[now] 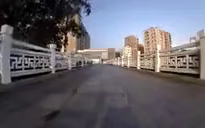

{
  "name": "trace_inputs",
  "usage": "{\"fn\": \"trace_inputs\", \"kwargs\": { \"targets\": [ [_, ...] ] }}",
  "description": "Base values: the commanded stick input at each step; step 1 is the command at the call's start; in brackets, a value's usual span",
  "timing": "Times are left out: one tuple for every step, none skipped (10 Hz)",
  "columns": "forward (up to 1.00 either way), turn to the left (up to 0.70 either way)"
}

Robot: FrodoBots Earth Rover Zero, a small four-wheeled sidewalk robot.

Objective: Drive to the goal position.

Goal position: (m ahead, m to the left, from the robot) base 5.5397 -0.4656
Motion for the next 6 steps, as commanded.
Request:
{"fn": "trace_inputs", "kwargs": {
  "targets": [
    [0.45,0.00],
    [0.45,0.00],
    [0.45,0.00],
    [0.45,-0.09],
    [0.45,-0.19],
    [0.45,0.00]
  ]
}}
